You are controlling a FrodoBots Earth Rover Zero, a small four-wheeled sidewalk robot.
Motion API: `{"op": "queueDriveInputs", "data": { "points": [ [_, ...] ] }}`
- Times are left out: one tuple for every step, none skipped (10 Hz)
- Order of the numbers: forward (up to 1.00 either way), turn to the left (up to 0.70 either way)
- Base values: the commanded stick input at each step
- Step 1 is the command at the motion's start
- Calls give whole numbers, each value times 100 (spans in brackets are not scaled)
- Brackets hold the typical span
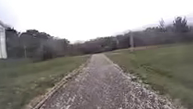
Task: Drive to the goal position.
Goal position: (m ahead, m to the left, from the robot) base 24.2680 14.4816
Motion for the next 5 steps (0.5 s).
{"op": "queueDriveInputs", "data": {
  "points": [
    [85, 0],
    [85, 0],
    [85, 0],
    [85, 0],
    [85, 0]
  ]
}}
